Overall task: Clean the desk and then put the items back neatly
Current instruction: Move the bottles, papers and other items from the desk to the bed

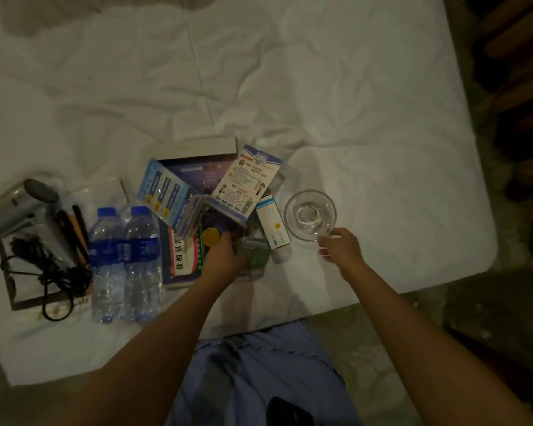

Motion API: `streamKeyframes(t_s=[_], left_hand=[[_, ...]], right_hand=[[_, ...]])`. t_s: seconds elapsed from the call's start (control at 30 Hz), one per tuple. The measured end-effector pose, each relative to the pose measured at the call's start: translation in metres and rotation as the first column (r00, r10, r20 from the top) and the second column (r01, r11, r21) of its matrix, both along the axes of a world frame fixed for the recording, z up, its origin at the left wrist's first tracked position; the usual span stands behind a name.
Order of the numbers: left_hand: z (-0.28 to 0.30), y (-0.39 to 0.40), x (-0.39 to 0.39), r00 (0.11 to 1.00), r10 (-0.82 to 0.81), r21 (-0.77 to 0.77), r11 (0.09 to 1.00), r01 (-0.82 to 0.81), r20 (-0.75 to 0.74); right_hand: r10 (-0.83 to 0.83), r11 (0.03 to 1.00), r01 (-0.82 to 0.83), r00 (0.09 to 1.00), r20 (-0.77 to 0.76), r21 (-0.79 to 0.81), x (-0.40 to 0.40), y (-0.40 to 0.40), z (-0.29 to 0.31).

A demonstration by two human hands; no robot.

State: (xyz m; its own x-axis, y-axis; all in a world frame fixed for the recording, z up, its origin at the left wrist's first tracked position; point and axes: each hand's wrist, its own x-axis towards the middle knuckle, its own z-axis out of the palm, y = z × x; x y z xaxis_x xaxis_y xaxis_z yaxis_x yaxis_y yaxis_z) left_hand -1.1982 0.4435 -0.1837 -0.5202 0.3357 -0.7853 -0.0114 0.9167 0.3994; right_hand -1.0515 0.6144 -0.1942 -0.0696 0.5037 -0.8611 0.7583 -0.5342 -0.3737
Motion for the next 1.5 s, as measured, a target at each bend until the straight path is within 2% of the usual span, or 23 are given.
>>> streamKeyframes(t_s=[0.13, 0.23, 0.33, 0.43, 0.57, 0.63, 0.73, 0.83, 0.97, 1.13, 1.33, 1.5], left_hand=[[0.021, -0.012, -0.001, 0.994, -0.051, 0.029, 0.998, 0.054, -0.098], [0.050, -0.020, -0.003, 0.985, -0.122, 0.024, 0.992, 0.126, -0.124], [0.084, -0.025, -0.008, 0.950, -0.282, -0.017, 0.959, 0.282, -0.134], [0.122, -0.024, -0.012, 0.840, -0.512, -0.072, 0.858, 0.508, -0.182], [0.165, -0.021, -0.014, 0.653, -0.719, -0.064, 0.683, 0.728, -0.240], [0.181, -0.019, -0.014, 0.554, -0.789, -0.042, 0.584, 0.811, -0.265], [0.203, -0.012, -0.003, 0.468, -0.831, -0.013, 0.494, 0.869, -0.301], [0.221, -0.006, 0.024, 0.400, -0.855, 0.027, 0.415, 0.909, -0.330], [0.239, 0.003, 0.079, 0.205, -0.912, 0.076, 0.191, 0.979, -0.356], [0.271, 0.009, 0.164, -0.064, -0.909, 0.029, -0.084, 0.996, -0.412], [0.306, -0.006, 0.281, -0.283, -0.832, 0.034, -0.339, 0.940, -0.478], [0.319, -0.058, 0.403, -0.467, -0.721, 0.045, -0.566, 0.823, -0.512]], right_hand=[[0.363, 0.921, -0.372, 0.927, 0.090, 0.116, 0.012, -0.008, 0.025], [0.465, 0.872, -0.468, 0.884, 0.058, 0.147, 0.021, -0.021, 0.057], [0.524, 0.824, -0.531, 0.847, 0.088, 0.197, 0.032, -0.036, 0.092], [0.518, 0.810, -0.530, 0.847, 0.117, 0.251, 0.044, -0.056, 0.125], [0.487, 0.790, -0.523, 0.852, 0.190, 0.321, 0.064, -0.090, 0.166], [0.492, 0.764, -0.546, 0.838, 0.236, 0.345, 0.074, -0.109, 0.186], [0.491, 0.745, -0.559, 0.829, 0.268, 0.365, 0.094, -0.134, 0.209], [0.395, 0.791, -0.481, 0.873, 0.286, 0.378, 0.123, -0.159, 0.229], [0.212, 0.848, -0.331, 0.927, 0.308, 0.413, 0.171, -0.193, 0.257], [-0.035, 0.878, -0.131, 0.941, 0.336, 0.459, 0.234, -0.238, 0.286], [-0.260, 0.848, 0.043, 0.902, 0.343, 0.529, 0.312, -0.306, 0.317], [-0.420, 0.833, 0.159, 0.805, 0.419, 0.530, 0.399, -0.398, 0.332]])
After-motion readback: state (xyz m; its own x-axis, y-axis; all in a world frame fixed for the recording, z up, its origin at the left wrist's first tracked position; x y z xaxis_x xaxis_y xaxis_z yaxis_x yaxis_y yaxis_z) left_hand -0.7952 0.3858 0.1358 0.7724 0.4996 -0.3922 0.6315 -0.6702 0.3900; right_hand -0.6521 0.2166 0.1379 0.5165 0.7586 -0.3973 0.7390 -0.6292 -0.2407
